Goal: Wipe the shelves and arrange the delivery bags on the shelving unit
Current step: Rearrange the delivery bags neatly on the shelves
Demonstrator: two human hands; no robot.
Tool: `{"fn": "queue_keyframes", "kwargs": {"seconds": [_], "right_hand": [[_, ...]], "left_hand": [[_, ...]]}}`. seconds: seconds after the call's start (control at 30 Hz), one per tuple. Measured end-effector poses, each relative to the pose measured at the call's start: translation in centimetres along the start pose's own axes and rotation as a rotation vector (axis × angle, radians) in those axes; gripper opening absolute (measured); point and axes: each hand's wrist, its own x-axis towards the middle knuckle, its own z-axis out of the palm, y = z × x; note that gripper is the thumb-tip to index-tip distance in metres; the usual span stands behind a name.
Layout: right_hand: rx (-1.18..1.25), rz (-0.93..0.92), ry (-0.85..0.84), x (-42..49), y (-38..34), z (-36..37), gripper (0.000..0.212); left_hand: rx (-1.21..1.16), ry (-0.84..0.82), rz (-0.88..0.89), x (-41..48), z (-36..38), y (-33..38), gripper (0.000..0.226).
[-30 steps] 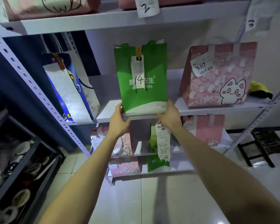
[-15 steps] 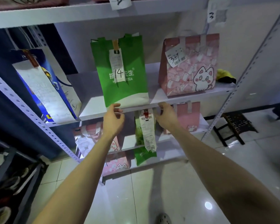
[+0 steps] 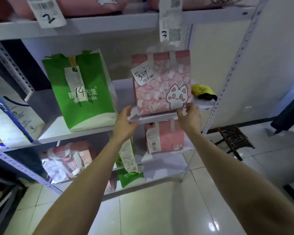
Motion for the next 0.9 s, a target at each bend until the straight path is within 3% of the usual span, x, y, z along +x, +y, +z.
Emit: {"fn": "queue_keyframes", "kwargs": {"seconds": [0.13,0.2,0.37,0.43,0.5,0.57,0.63,0.9], "right_hand": [[0.025,-0.046,-0.124,4.8,1.3,-0.6,0.067],[0.028,-0.042,-0.194,6.5,1.7,-0.4,0.078],[0.120,-0.079,-0.148,9.6,2.6,-0.2,0.096],[0.152,-0.092,-0.251,10.7,2.4,-0.7,0.100],[0.180,-0.107,-0.343,11.2,1.9,-1.1,0.083],[0.196,-0.125,-0.315,11.0,1.7,-1.1,0.056],[0.215,-0.130,-0.285,10.2,2.3,-0.8,0.044],[0.101,-0.134,-0.326,9.0,3.8,-1.0,0.050]], "left_hand": [[-0.004,-0.004,-0.090,1.8,2.8,1.3,0.083],[0.019,-0.016,-0.110,2.0,3.9,1.7,0.077],[0.040,0.066,-0.165,1.8,5.4,2.7,0.068],[0.051,0.087,-0.161,2.0,5.4,2.9,0.064],[0.054,0.102,-0.161,2.1,5.4,3.1,0.057],[0.059,0.121,-0.183,2.0,5.5,3.5,0.053],[0.052,0.124,-0.196,1.6,5.7,3.8,0.053],[0.040,0.138,-0.197,0.2,6.3,4.8,0.058]]}}
